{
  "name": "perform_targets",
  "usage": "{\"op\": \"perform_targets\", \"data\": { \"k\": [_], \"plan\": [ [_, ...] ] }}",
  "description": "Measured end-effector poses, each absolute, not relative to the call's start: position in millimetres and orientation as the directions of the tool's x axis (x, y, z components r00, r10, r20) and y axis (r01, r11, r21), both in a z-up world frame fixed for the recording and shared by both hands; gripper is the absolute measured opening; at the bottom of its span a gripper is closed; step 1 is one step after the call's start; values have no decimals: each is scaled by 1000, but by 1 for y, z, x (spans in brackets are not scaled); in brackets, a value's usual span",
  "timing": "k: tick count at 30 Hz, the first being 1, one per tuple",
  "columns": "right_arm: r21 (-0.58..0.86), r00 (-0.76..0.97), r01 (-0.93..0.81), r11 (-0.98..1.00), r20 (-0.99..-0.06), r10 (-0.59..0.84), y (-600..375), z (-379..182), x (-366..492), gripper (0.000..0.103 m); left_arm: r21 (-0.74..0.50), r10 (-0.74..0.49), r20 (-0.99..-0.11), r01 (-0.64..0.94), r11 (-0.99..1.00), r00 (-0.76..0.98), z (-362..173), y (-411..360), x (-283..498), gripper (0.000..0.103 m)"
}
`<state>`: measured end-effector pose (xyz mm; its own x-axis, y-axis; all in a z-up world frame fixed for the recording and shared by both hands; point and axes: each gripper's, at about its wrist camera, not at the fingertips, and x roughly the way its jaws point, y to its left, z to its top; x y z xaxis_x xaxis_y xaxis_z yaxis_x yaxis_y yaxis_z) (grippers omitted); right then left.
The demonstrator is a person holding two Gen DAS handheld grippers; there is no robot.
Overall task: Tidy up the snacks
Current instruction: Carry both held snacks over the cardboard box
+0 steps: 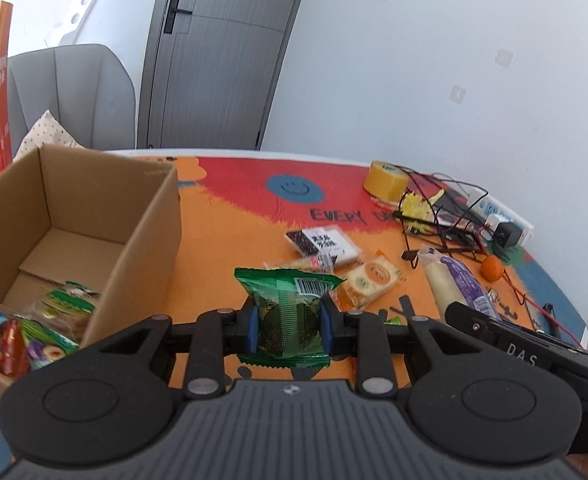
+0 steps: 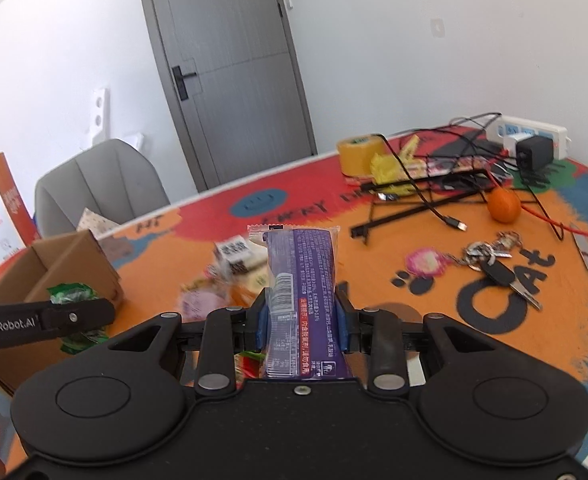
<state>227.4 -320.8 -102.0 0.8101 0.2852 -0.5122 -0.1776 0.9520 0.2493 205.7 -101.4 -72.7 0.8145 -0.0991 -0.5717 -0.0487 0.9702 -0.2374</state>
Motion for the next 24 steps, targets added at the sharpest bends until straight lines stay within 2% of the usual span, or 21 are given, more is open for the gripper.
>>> {"op": "perform_targets", "data": {
  "k": [24],
  "plan": [
    [292,790,-327,899,-437,430,-226,-58,223,32,-264,12,-499,-165,950,867,-37,-11,179,28]
  ]
}}
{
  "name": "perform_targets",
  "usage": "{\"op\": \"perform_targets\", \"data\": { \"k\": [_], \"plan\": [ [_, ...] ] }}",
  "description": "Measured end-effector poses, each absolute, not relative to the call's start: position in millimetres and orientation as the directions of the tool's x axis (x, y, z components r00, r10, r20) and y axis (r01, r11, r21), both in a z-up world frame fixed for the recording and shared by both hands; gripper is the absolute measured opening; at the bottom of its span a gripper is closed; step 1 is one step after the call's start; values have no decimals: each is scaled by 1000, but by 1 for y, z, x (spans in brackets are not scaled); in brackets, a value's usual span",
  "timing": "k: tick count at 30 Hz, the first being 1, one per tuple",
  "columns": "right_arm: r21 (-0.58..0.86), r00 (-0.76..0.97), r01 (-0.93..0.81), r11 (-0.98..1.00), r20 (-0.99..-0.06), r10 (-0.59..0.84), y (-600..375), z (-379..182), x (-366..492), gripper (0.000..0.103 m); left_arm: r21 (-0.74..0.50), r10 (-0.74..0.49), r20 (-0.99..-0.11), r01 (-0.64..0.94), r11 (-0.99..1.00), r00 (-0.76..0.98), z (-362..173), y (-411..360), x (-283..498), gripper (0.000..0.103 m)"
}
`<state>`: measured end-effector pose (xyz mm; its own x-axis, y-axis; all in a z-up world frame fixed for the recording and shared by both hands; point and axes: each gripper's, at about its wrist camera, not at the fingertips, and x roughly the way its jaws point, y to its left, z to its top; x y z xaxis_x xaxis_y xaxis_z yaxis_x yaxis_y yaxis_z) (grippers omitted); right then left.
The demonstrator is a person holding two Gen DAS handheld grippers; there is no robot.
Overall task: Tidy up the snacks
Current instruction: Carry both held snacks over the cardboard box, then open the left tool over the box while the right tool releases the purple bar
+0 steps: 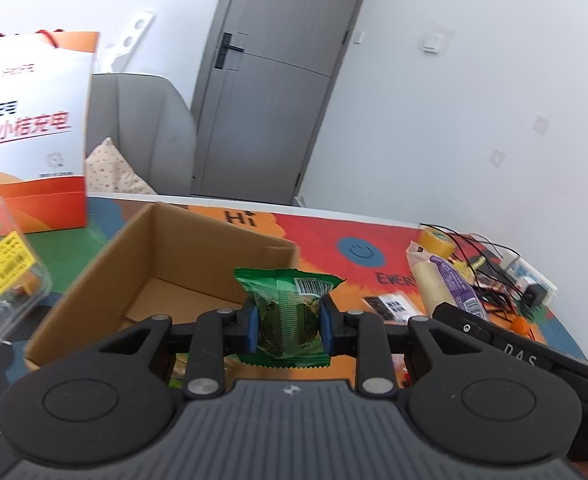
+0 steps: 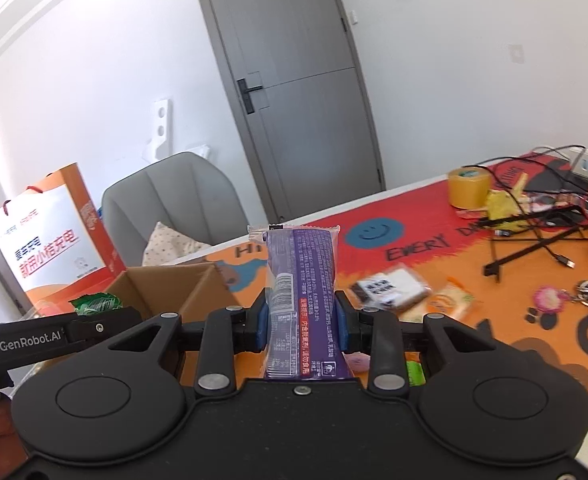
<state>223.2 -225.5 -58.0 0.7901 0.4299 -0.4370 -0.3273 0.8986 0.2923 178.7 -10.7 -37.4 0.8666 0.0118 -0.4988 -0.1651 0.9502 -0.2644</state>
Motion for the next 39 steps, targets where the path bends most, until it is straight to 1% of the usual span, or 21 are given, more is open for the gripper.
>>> {"op": "perform_targets", "data": {
  "k": [14,17,20,22,24,29,31,34,36,37,39],
  "plan": [
    [266,764,-392,880,-438,473,-165,-49,227,32,-294,59,-526,-247,923,848,-48,50,182,28],
    [259,760,-403,878,-440,478,-154,-47,228,32,-292,65,-543,-261,920,837,-51,58,184,29],
    [252,753,-413,875,-446,484,-142,-46,229,32,-273,68,-566,-264,925,822,-53,63,186,41],
    [250,748,-419,873,-450,488,-135,-45,230,32,-288,60,-570,-268,919,819,-53,69,183,57],
    [247,744,-426,870,-452,492,-128,-45,230,32,-291,68,-559,-272,917,827,-51,74,178,62],
    [253,732,-431,866,-462,500,-115,-45,231,32,-303,80,-544,-284,910,835,-46,85,168,67],
    [262,726,-428,865,-470,502,-110,-45,233,32,-304,89,-540,-293,906,837,-45,88,164,72],
    [281,712,-423,861,-486,508,-103,-47,235,33,-312,88,-538,-295,903,839,-44,91,160,73],
    [291,702,-425,857,-492,515,-101,-48,236,36,-314,86,-538,-294,903,838,-44,91,159,74],
    [292,698,-426,856,-496,516,-101,-48,236,43,-313,87,-538,-295,903,838,-44,91,158,75],
    [291,705,-420,860,-491,511,-104,-47,234,45,-312,89,-541,-298,902,836,-44,93,159,77]
  ]
}}
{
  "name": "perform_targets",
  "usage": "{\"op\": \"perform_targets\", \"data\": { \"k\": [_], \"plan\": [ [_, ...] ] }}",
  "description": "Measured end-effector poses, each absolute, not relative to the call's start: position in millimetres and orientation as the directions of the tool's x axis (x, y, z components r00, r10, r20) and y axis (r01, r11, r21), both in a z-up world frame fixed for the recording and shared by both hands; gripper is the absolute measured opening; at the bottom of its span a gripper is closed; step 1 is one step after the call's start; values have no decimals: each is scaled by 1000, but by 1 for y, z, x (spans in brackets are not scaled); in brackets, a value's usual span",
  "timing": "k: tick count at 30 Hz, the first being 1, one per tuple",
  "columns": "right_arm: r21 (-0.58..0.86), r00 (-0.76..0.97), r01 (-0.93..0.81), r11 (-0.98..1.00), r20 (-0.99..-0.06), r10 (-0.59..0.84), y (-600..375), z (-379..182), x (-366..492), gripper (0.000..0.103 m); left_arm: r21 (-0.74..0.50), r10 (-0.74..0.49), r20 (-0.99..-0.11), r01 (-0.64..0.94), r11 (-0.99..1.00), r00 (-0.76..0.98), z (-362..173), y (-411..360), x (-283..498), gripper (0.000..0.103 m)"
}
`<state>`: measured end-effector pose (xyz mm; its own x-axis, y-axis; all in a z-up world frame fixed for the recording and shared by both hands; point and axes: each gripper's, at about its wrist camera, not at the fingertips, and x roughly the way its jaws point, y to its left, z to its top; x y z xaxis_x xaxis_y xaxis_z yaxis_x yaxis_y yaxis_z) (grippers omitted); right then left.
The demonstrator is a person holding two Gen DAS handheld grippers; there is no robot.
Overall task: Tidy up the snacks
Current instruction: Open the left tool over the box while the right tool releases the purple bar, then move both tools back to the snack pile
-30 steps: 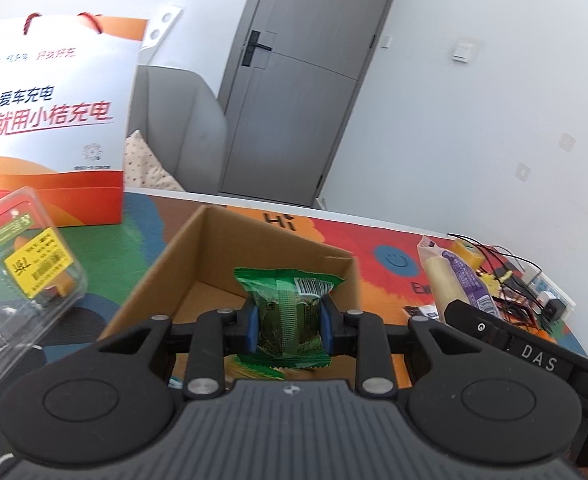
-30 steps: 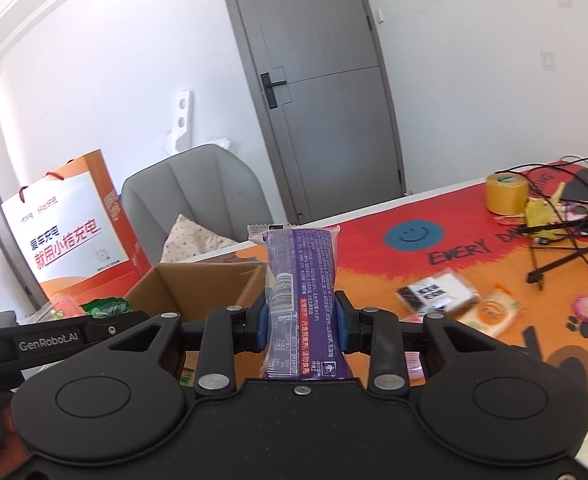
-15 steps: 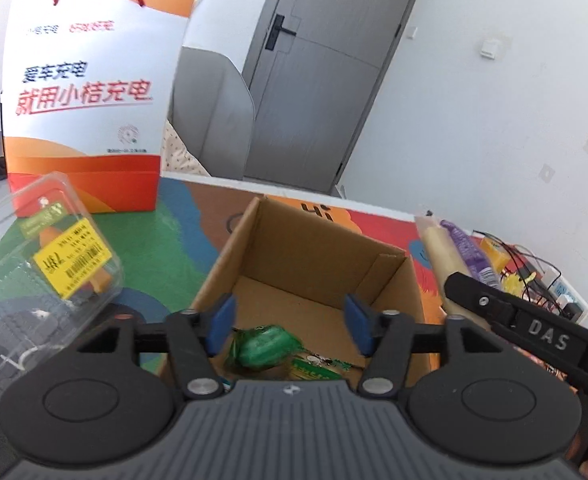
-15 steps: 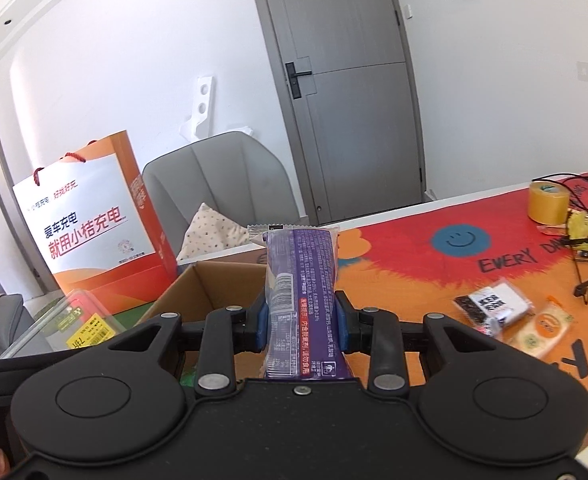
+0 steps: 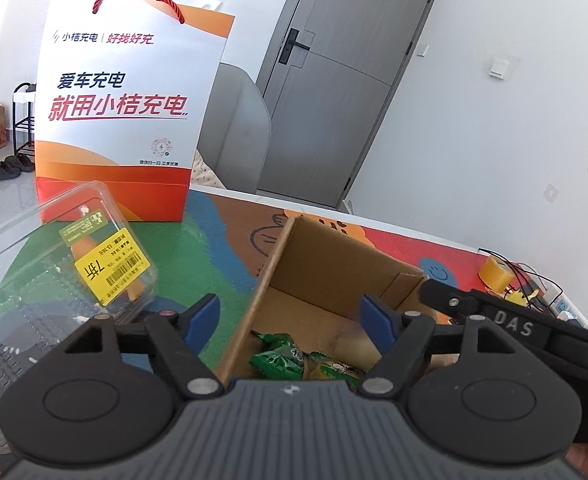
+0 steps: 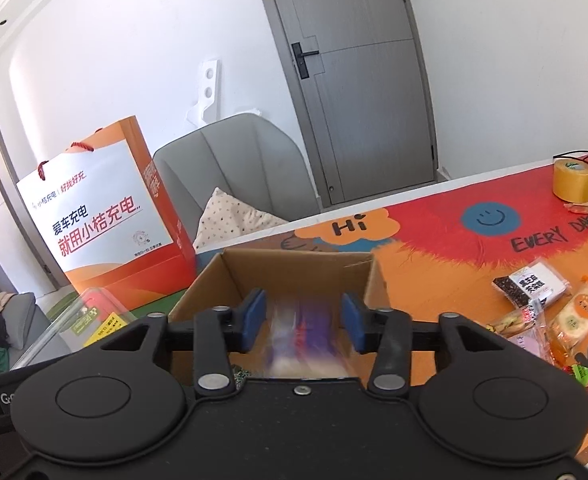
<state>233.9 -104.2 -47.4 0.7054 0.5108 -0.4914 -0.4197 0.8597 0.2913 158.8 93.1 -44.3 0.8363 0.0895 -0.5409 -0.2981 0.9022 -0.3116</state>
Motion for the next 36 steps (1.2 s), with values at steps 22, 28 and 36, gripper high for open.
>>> {"op": "perform_targets", "data": {
  "k": [22,28,36],
  "plan": [
    [289,739,-320,902,-520,429,-182,-60,218,66,-263,56,-554,-239,935,831,-45,40,163,87],
    [289,745,-302,908,-523,414,-204,-62,213,84,-250,39,-550,-209,945,834,-43,19,164,91],
    [293,750,-273,916,-532,393,-241,-65,205,102,-234,-8,-558,-148,961,830,-43,-18,169,92]
  ]
}}
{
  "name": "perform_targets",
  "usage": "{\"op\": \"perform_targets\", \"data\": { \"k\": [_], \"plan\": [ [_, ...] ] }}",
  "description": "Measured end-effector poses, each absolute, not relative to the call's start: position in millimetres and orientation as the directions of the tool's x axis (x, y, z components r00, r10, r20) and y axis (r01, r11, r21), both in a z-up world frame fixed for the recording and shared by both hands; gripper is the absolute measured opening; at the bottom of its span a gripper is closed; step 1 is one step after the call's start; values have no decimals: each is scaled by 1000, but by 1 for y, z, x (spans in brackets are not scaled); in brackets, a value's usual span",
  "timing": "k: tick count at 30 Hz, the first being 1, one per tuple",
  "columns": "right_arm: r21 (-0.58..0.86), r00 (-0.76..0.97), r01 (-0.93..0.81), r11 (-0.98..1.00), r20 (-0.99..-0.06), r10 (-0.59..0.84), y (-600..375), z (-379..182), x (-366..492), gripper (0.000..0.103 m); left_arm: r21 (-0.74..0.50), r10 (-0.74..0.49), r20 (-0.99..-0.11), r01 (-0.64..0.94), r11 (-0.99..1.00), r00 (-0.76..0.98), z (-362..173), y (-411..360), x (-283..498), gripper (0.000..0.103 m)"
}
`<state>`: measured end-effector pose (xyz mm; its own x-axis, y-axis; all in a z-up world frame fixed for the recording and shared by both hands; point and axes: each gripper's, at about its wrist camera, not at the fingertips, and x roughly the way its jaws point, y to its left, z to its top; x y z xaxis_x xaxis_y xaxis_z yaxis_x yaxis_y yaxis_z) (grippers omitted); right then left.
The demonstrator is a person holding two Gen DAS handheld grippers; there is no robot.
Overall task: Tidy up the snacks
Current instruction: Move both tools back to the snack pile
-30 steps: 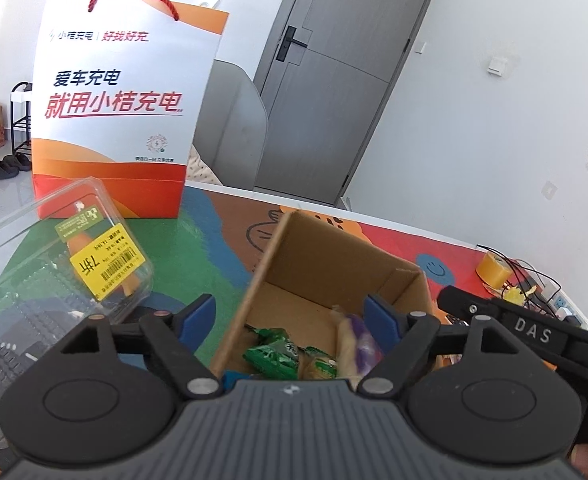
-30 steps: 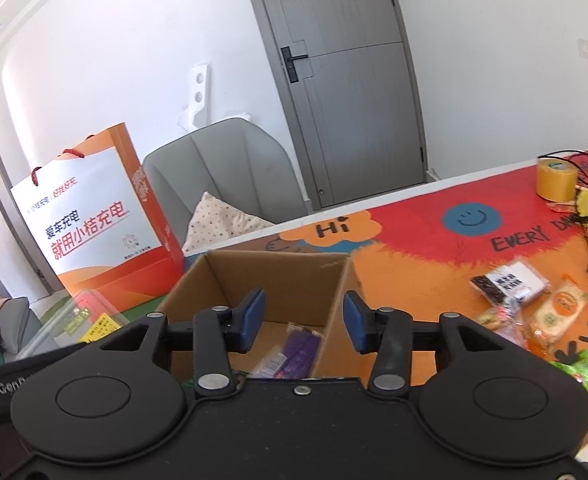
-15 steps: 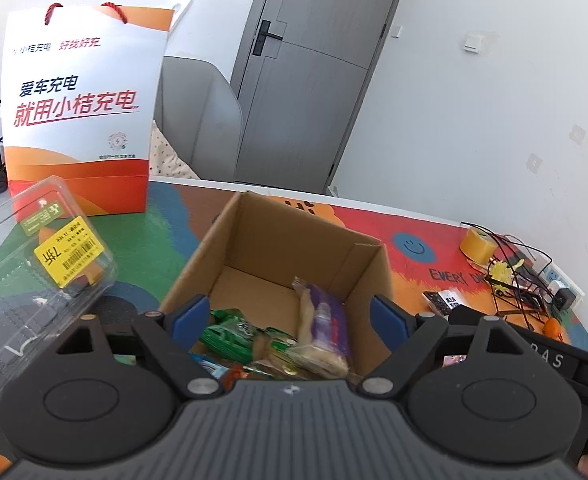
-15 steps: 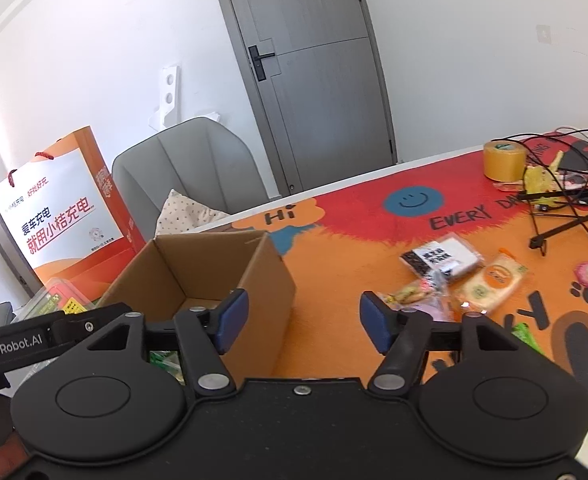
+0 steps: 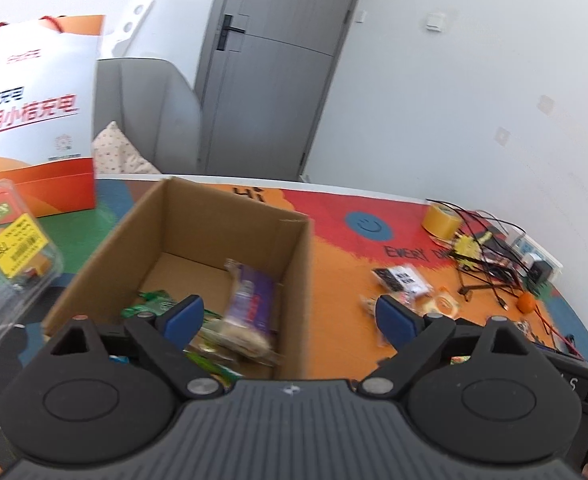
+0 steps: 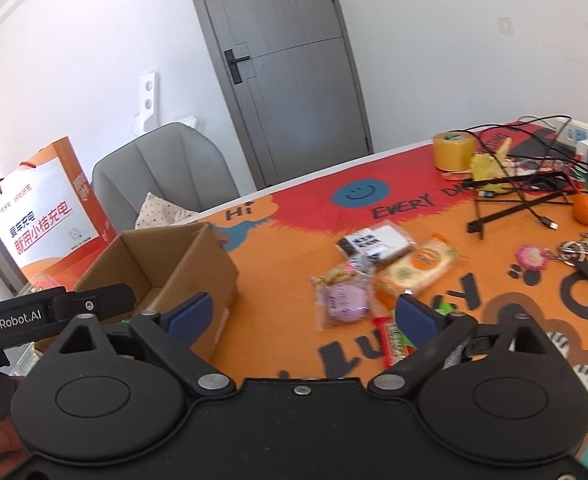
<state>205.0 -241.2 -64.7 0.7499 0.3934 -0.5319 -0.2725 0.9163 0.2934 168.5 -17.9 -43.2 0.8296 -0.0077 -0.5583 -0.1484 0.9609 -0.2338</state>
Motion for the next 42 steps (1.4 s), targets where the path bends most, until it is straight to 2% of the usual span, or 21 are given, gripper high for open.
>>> {"op": "perform_targets", "data": {
  "k": [14,33,35,39,42],
  "plan": [
    [326,766,-157,932,-556,323,-313,-83,201,103,-202,-92,-578,-34,979,811,-50,-83,181,93],
    [336,762,-76,939,-588,272,-355,-122,213,102,-207,-120,-615,-13,978,779,-84,-119,213,90],
    [331,759,-81,940,-591,273,-354,-126,216,100,-208,-125,-624,-9,978,772,-89,-123,218,88],
    [324,745,-96,941,-604,284,-350,-135,226,86,-219,-139,-645,-8,976,752,-101,-130,230,77],
    [326,739,-98,940,-609,289,-351,-139,231,84,-224,-142,-664,-14,975,734,-110,-136,239,70]
  ]
}}
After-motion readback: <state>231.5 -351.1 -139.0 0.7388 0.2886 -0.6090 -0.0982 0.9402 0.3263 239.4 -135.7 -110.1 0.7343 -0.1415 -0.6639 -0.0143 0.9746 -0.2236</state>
